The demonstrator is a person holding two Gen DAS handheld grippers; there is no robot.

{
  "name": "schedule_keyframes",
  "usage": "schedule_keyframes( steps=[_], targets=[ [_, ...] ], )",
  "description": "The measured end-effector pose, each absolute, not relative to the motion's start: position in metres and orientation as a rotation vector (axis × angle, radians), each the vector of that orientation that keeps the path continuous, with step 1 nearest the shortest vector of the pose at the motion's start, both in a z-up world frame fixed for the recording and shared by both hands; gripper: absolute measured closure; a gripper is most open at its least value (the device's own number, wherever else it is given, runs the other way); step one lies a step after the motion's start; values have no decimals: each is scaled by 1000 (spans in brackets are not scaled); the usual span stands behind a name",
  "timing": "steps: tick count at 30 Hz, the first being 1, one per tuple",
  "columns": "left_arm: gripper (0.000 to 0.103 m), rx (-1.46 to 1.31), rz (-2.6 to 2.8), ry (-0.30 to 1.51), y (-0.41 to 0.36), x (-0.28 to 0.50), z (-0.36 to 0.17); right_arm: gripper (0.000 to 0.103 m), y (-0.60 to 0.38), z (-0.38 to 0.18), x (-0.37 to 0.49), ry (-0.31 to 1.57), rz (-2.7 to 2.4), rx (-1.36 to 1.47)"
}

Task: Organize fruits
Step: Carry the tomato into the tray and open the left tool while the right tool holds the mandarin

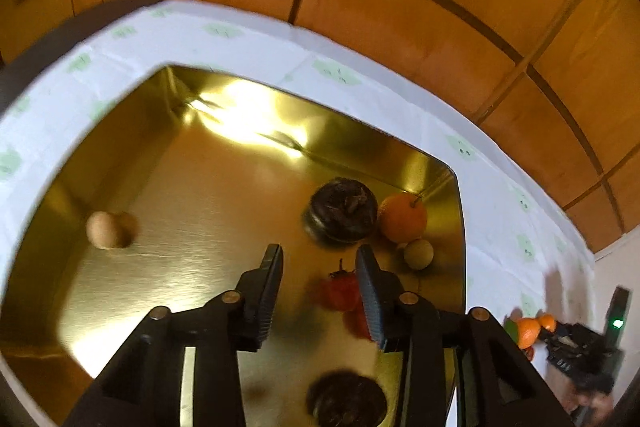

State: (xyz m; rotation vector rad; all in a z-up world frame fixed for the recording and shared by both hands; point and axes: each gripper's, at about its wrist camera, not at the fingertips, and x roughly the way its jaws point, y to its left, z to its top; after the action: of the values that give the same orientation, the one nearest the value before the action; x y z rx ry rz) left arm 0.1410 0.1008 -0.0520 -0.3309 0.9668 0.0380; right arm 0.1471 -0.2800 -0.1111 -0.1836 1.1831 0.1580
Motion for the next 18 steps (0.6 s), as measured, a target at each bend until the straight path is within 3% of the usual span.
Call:
schedule_keyframes(
  steps=[3,18],
  targets=[
    [49,-269,73,923,96,118,-41,66,-280,-111,147,1183,158,-184],
    [48,-89,76,839,55,36,-36,66,-272,-113,142,1168,157,-208]
  ],
)
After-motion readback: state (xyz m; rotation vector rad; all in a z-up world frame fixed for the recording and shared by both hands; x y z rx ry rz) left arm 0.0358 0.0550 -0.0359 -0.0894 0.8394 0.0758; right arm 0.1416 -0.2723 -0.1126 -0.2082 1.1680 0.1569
